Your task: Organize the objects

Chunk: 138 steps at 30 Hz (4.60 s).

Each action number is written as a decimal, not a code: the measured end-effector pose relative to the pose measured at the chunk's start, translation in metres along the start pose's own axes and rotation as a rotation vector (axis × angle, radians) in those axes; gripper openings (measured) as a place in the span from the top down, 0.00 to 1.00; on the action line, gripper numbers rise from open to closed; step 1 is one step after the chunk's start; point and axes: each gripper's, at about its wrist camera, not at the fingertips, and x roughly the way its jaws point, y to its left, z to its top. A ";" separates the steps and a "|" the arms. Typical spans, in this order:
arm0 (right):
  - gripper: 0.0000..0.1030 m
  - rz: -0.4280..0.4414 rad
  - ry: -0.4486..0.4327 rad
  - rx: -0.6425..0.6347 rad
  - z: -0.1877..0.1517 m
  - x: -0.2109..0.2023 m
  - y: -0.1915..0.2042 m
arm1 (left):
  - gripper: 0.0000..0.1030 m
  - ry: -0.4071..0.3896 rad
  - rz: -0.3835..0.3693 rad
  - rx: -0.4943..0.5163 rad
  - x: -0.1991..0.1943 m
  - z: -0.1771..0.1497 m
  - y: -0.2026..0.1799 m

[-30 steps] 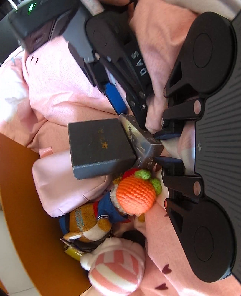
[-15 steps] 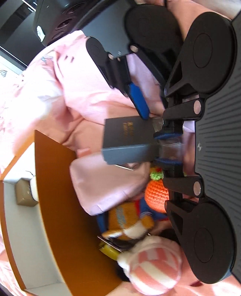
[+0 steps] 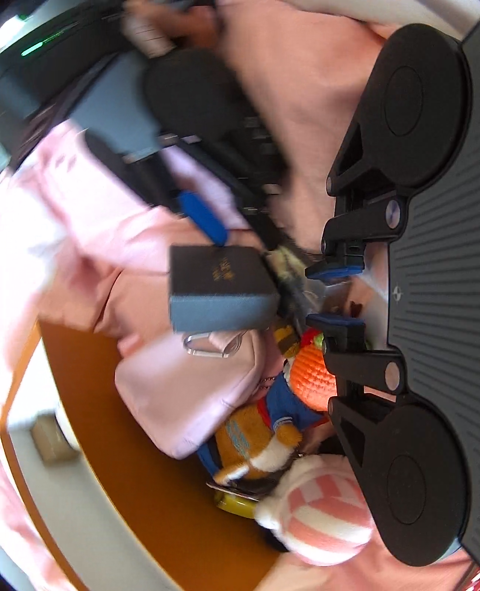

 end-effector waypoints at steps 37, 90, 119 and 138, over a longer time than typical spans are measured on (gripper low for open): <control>0.44 0.117 -0.019 0.161 -0.022 -0.020 -0.024 | 0.65 0.143 0.140 0.903 0.049 -0.017 -0.051; 0.23 0.312 -0.226 0.765 -0.006 0.021 -0.102 | 0.75 -0.163 0.102 -0.232 -0.048 0.026 0.035; 0.24 0.038 -0.315 0.257 0.143 -0.090 -0.085 | 0.75 -0.356 0.164 -0.419 -0.104 0.098 0.148; 0.22 0.008 0.171 0.258 0.206 0.046 -0.102 | 0.75 -0.271 0.050 -0.514 -0.038 0.102 0.206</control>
